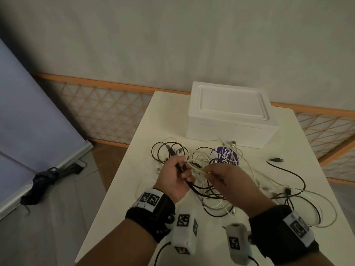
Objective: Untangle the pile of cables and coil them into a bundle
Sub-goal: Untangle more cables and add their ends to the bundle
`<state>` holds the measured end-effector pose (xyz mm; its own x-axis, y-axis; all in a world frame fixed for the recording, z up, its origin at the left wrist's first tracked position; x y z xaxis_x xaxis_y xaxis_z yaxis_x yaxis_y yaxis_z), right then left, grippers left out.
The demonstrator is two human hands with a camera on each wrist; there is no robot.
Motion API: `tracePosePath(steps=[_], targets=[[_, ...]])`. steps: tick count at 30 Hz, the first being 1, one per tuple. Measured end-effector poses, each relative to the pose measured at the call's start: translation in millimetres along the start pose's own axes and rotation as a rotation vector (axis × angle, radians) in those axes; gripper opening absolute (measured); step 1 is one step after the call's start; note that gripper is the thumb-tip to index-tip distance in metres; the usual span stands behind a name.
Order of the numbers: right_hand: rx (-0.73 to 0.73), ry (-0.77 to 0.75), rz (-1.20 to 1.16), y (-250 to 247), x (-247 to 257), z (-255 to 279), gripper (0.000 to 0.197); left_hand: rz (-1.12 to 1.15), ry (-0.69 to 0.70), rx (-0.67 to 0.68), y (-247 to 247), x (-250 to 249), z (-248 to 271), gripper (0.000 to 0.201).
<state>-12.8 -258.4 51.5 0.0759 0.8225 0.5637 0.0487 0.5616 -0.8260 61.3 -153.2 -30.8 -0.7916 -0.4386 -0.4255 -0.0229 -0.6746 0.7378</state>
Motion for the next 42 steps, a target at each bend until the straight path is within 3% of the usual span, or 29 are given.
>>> tracePosePath(steps=[6,11,15,18,23,27,30,33,35,37,39,42], targets=[[0.090,0.067,0.056,19,3,8,0.019,-0.101,0.107,0.077,12,-13,5,0.015],[0.114,0.109,0.090,17,1,10,0.021,-0.102,0.174,0.155,12,-21,7,0.025],[0.099,0.090,0.100,13,10,9,0.023,-0.192,0.186,0.158,16,-19,11,0.014],[0.066,0.049,0.098,11,17,7,0.023,-0.196,0.156,0.126,16,-13,11,0.024],[0.011,0.011,0.201,-6,14,8,0.019,0.022,0.158,0.086,6,-27,12,0.037],[-0.190,0.064,0.341,-53,-23,15,0.010,0.000,0.215,-0.005,-29,-66,9,0.045],[-0.198,0.164,0.393,-65,-33,16,0.001,-0.236,0.259,-0.060,-38,-74,8,0.037],[-0.087,-0.008,0.525,-33,11,-2,0.008,-0.716,0.247,0.023,-4,-45,10,0.025],[-0.029,-0.076,0.589,-11,28,-15,0.022,-0.954,0.185,0.109,19,-19,13,0.031],[0.002,-0.088,0.544,-4,32,-18,0.036,-1.078,0.160,0.112,27,-11,14,0.041],[0.026,-0.055,0.456,-10,29,-10,0.027,-1.162,0.186,0.076,22,-22,16,0.041],[0.042,0.164,0.369,-44,-5,11,0.024,-1.076,0.194,-0.085,-12,-54,13,0.030]])
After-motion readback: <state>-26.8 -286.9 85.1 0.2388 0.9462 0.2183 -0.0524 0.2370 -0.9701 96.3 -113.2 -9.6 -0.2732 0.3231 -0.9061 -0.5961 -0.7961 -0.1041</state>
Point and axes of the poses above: each hand's wrist, its own z-axis away from the middle knuckle, its own y-axis out of the palm, x = y × z, the point moved 7 cm from there along -z, towards the middle knuckle, and after that the axes turned 3 degrees about x, right-handed, at the moved point
